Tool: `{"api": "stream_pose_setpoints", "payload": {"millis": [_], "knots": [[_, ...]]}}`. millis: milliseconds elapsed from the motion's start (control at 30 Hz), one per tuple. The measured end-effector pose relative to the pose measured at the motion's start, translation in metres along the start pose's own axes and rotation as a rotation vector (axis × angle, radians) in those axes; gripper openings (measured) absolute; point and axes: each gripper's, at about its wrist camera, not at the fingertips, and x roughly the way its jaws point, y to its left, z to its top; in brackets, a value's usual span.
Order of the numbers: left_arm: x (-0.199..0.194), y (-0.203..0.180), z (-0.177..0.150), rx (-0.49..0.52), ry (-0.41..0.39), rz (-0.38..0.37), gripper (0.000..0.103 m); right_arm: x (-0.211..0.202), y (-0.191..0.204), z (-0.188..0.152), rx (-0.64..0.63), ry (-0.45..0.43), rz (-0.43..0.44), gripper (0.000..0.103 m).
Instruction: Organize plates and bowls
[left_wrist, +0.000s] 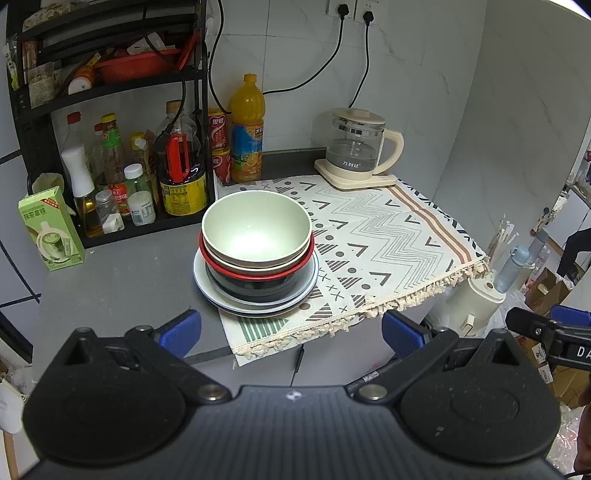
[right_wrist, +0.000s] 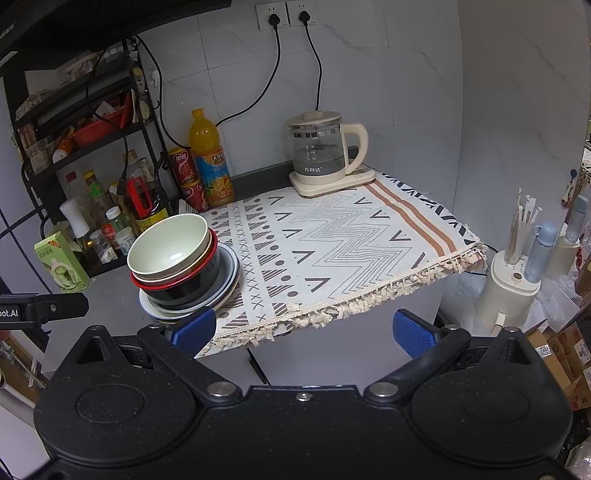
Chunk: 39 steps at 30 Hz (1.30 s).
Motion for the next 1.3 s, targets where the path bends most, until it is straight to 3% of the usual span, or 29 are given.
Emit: {"api": "stream_pose_setpoints", "payload": {"millis": [1300], "knots": [[-0.0001, 0.0016, 0.0015, -0.001, 0.043, 0.018, 0.103, 0.0004, -0.0029, -0.0005, -0.026, 0.043, 0.014, 0.103]]}}
